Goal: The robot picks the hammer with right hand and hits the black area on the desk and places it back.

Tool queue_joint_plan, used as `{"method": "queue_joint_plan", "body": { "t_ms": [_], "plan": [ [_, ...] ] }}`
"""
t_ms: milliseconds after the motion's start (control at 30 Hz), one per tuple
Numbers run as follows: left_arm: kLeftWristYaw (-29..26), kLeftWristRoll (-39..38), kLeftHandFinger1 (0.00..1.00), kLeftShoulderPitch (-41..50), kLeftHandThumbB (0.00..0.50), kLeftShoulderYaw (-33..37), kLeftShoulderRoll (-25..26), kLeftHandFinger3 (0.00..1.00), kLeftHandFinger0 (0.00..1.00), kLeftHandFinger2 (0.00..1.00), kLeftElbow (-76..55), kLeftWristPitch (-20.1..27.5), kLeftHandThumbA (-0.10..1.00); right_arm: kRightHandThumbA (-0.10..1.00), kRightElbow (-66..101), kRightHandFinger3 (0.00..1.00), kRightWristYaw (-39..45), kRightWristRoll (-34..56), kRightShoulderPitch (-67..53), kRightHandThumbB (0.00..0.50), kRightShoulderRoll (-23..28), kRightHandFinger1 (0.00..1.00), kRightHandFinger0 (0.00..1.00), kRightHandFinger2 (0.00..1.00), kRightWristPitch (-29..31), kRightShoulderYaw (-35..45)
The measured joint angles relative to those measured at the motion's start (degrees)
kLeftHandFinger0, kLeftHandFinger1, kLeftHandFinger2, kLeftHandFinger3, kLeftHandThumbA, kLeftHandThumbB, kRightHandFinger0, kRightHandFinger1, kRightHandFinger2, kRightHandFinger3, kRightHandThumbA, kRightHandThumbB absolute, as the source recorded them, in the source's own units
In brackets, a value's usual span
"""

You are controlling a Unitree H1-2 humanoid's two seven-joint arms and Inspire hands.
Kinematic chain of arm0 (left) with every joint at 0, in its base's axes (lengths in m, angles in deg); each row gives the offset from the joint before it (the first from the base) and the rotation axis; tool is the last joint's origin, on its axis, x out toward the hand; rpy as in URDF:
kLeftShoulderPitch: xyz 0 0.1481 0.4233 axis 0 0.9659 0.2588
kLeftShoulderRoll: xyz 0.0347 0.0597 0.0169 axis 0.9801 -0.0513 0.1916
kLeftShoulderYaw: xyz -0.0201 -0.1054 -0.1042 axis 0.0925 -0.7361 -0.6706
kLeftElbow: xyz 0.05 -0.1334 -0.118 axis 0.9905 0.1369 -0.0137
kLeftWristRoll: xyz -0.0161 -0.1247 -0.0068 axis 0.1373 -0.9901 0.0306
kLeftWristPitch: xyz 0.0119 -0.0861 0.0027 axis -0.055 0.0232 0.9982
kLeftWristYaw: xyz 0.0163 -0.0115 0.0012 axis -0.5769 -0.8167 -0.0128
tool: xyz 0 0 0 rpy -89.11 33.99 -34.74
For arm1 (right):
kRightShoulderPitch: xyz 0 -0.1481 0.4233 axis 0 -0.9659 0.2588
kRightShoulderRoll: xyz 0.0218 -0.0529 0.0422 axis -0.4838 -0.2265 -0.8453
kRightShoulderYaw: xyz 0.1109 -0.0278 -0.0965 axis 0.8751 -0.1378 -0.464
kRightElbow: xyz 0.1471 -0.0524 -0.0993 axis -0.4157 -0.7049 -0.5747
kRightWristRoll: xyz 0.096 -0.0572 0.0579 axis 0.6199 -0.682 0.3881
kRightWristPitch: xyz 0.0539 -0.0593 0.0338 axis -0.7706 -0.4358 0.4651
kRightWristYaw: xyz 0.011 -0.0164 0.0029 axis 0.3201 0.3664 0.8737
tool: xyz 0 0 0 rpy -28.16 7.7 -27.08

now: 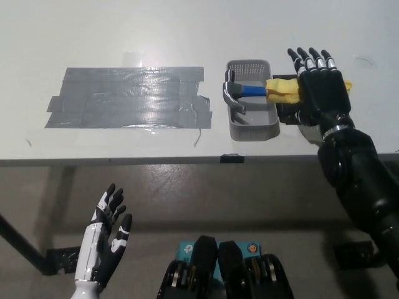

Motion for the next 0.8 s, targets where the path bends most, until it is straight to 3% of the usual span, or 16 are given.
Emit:
{"method": "queue_joint_plan", "body": {
  "t_ms": [467,500,533,567,600,633,667,700,767,800],
  "plan": [
    [0.0,0.0,1.0,0.0,0.0,0.0,0.0,1.0,0.95,1.0,0.0,0.1,0.75,1.0,-5.6,1.0,-3.5,0.6,2.1,0.398,-0.4,1.0,1.0,1.0,0.5,-2.0],
    [0.0,0.0,1.0,0.0,0.0,0.0,0.0,1.0,0.95,1.0,0.0,0.1,0.75,0.96,-5.7,1.0,-3.7,0.7,2.1,0.4,-0.5,1.0,1.0,1.0,0.5,-2.1],
    [0.0,0.0,1.0,0.0,0.0,0.0,0.0,1.0,0.94,1.0,0.0,0.1,0.75,0.81,-5.8,1.0,-4.0,0.8,2.1,0.417,-0.5,1.0,1.0,1.0,0.6,-2.1],
    [0.0,0.0,1.0,0.0,0.001,0.0,0.0,1.0,0.94,1.0,0.0,0.1,0.75,0.69,-6.2,1.0,-4.9,0.9,2.1,0.398,-0.6,1.0,1.0,1.0,1.0,-2.1],
    [0.0,0.0,1.0,0.0,0.0,0.0,0.0,1.0,0.94,1.0,0.0,0.0,0.75,0.44,-6.7,0.78,-5.8,1.0,2.2,0.271,-0.7,0.73,0.87,0.66,1.3,-2.1],
    [0.0,0.0,1.0,0.0,0.0,0.0,0.0,1.0,0.94,1.0,0.0,0.0,0.75,0.3,-7.4,0.67,-6.9,1.1,2.2,0.31,-0.7,0.5,0.53,0.59,1.7,-2.2],
    [0.0,0.0,1.0,0.0,0.0,0.0,0.0,1.0,0.93,1.0,0.0,0.0,0.74,-0.02,-8.4,0.41,-8.1,1.1,2.2,0.273,-0.8,0.22,0.11,0.38,2.0,-2.3],
    [0.0,0.0,1.0,0.0,0.002,0.0,0.0,1.0,0.93,1.0,0.0,0.0,0.75,-0.1,-9.2,0.28,-9.0,1.1,2.2,0.253,-0.8,0.05,0.0,0.32,2.3,-2.4],
    [0.0,0.0,1.0,0.0,0.008,0.0,0.0,1.0,0.93,1.0,0.0,0.0,0.75,-0.1,-10.8,0.59,-11.0,1.1,2.2,0.203,-0.9,0.15,0.0,0.65,3.0,-2.6],
    [0.0,0.0,1.0,0.0,0.009,0.0,0.0,1.0,0.93,1.0,0.0,0.0,0.75,-0.1,-11.6,0.68,-12.1,1.1,2.2,0.205,-0.9,0.2,0.0,0.69,3.5,-2.7]
  ]
}}
